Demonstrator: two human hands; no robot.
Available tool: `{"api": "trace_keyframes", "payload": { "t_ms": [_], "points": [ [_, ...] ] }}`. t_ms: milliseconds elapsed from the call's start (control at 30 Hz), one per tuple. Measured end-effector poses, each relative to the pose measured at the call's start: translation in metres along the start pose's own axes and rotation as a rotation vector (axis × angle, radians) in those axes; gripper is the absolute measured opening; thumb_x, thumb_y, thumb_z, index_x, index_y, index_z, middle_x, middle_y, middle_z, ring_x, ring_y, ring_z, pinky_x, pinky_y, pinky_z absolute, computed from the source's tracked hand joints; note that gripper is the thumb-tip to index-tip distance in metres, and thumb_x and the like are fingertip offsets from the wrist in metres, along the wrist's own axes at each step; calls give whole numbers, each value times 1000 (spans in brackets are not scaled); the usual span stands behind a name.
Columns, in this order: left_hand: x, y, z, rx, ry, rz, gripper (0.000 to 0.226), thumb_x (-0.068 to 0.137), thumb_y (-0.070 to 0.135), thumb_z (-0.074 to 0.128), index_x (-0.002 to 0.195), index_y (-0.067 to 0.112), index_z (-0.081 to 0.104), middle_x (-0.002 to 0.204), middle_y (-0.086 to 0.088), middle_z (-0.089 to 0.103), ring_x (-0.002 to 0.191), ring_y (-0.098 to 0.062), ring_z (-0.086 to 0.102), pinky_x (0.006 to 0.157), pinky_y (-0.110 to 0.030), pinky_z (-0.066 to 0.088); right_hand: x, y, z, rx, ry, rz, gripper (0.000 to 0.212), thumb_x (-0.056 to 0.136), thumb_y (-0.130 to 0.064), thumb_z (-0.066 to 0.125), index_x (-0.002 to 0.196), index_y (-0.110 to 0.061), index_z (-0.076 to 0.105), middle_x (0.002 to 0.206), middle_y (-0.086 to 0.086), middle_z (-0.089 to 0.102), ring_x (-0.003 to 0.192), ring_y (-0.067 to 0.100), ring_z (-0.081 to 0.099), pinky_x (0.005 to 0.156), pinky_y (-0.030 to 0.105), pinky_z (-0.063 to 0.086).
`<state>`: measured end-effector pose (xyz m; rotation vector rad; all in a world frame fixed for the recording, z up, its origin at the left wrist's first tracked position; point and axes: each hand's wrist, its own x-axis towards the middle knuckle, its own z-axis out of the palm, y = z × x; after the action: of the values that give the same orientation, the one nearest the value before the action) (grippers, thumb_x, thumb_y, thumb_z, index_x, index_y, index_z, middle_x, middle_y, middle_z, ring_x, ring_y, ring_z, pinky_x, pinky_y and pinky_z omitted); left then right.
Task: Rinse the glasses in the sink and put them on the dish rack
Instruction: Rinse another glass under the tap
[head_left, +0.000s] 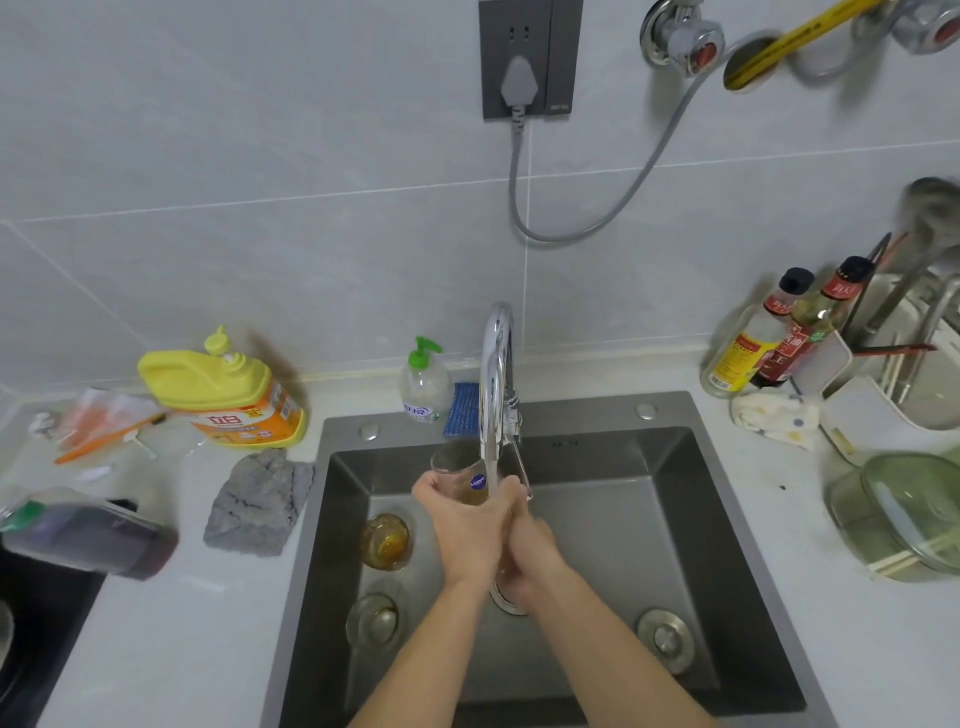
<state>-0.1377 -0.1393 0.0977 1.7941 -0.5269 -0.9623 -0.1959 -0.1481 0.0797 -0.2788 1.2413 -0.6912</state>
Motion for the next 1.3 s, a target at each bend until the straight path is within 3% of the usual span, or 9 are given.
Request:
{"api": "trace_keyframes", "payload": {
  "t_ms": [200, 333, 467, 600, 767, 933, 1033, 1133, 1300],
  "points": [
    [-10, 0, 6, 153, -63, -49, 47, 97, 65, 54, 118, 23, 45, 99, 6, 61, 102, -21, 62, 97, -39, 46, -4, -10, -23, -393, 236, -325, 22, 100, -19, 51, 116, -12, 65, 106, 8, 71, 88, 15, 65, 72, 25, 51],
    [-12, 1, 4, -90, -117, -193, 72, 106, 65, 12, 105, 28, 74, 95, -4, 79, 102, -19, 70, 105, -43, 45, -17, -10, -27, -505, 261, -656, 14, 103, -29, 53, 113, -29, 64, 96, -11, 73, 88, 5, 69, 72, 16, 50],
    [-8, 1, -6, -327, -198, -349, 64, 106, 67, 24, 116, 32, 76, 106, -6, 81, 104, -25, 76, 89, -45, 59, -10, -15, -26, -607, 262, -685, 49, 90, -77, 49, 121, -40, 58, 106, -14, 71, 97, 4, 69, 88, 30, 55],
    [-9, 6, -20, -390, -350, -377, 69, 91, 75, 45, 123, 22, 76, 117, -12, 78, 108, -29, 76, 98, -53, 58, -11, -22, -17, -595, 151, -507, 50, 101, -67, 34, 131, -35, 58, 125, -2, 69, 115, 18, 64, 98, 36, 48],
    [-7, -3, -17, -349, -310, -329, 77, 85, 85, 43, 133, 29, 68, 121, -1, 78, 114, -20, 73, 101, -43, 55, -21, 0, -12, -896, 45, -634, 69, 106, -57, 26, 165, -28, 5, 172, -11, 2, 157, 7, -1, 128, 35, 3],
    [-16, -21, -8, -419, -240, -363, 63, 98, 75, 38, 140, 34, 63, 135, -1, 71, 126, -20, 66, 105, -42, 53, -21, -10, -11, -789, 25, -593, 85, 90, -82, 38, 161, -36, 21, 164, -10, 31, 151, 15, 31, 123, 44, 28],
    [-12, -15, -15, -453, -331, -356, 55, 99, 66, 52, 139, 30, 65, 136, -3, 70, 127, -23, 66, 110, -50, 50, -20, -11, -9, -611, -46, -589, 76, 96, -75, 31, 161, -45, 7, 170, -9, 14, 155, 15, 20, 126, 48, 21],
    [-6, -3, -28, -549, -376, -428, 50, 99, 56, 57, 115, 14, 79, 118, -11, 77, 102, -26, 76, 106, -51, 50, -25, -12, -18, -614, -125, -666, 64, 96, -62, 55, 152, -54, 26, 157, -17, 25, 143, 7, 36, 118, 43, 36],
    [5, -7, -36, -657, -355, -499, 43, 102, 35, 57, 85, 6, 83, 92, -17, 78, 76, -30, 77, 86, -48, 55, -8, -31, -33, -914, 101, -951, 37, 78, -51, 82, 71, -27, 55, 94, -13, 59, 97, 0, 54, 89, 30, 51]
  ]
}}
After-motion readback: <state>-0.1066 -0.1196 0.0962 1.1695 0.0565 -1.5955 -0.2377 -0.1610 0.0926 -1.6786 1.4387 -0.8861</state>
